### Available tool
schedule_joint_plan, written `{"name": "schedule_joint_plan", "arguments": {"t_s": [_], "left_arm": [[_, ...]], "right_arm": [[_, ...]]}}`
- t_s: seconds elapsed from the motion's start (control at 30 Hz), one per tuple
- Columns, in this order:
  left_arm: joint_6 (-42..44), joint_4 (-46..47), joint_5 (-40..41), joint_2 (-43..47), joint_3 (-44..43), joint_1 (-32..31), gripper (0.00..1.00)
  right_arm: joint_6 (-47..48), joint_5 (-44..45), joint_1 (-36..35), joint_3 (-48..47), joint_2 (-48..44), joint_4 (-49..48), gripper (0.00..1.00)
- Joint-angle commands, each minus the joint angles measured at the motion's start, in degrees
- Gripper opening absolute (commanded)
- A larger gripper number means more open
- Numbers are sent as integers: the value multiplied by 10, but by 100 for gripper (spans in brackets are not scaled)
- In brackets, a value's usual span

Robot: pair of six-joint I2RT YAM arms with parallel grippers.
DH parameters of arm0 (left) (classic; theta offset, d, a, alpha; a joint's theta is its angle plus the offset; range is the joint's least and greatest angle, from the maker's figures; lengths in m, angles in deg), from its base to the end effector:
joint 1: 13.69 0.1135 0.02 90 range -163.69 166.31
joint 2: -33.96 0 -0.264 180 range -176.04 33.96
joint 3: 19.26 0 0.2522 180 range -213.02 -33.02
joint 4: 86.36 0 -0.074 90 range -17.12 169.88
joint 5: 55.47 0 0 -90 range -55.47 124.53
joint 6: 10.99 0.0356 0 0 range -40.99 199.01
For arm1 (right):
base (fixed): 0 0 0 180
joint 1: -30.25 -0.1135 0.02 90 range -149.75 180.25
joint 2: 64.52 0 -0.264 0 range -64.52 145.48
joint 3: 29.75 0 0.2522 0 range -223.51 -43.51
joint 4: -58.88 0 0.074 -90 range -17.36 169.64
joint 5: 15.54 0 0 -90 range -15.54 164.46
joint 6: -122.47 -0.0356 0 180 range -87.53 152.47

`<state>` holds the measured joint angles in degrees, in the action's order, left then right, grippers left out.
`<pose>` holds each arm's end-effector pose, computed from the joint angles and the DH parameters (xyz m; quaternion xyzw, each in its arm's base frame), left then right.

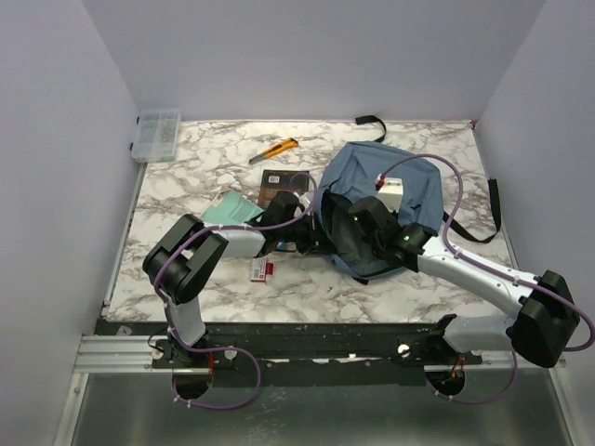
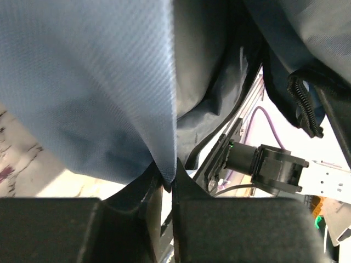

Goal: Pack the student bag
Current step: Unzip the student bag at the center of the board, then pick up the book from the center of the board.

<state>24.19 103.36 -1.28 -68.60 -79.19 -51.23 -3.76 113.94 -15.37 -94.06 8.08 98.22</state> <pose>0.2643 -0.2294 0.1445 0.0197 0.8485 -0.5151 0.1200 0.1973 0.1693 0.2541 0.0498 0.8847 -0.0151 0.4633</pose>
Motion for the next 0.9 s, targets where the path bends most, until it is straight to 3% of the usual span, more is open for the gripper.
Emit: {"name": "schedule_joint_plan", "arguments": {"t_s": [0.0, 0.17, 0.3, 0.33, 0.43, 0.63, 0.87], "left_arm": [[56, -134, 19, -3, -95, -10, 17], [83, -225, 27, -25, -194, -13, 37], [96, -234, 25, -6, -191, -12, 60], [106, -234, 13, 29, -159, 3, 78], [116, -257, 3, 89, -112, 33, 97], [148, -323, 31, 223, -40, 143, 98], [39, -272, 130, 392, 130, 330, 98]], "right_arm": [[-32, 87, 0, -30, -20, 60, 1], [-80, 163, 9, -25, -52, 101, 1], [-52, 168, 19, -14, -61, 89, 1], [-4, 140, 20, 13, -77, 43, 0], [5, 116, 22, 28, -87, 29, 1], [28, 84, 25, 47, -88, 2, 1], [33, 51, 26, 56, -100, -17, 1]]}}
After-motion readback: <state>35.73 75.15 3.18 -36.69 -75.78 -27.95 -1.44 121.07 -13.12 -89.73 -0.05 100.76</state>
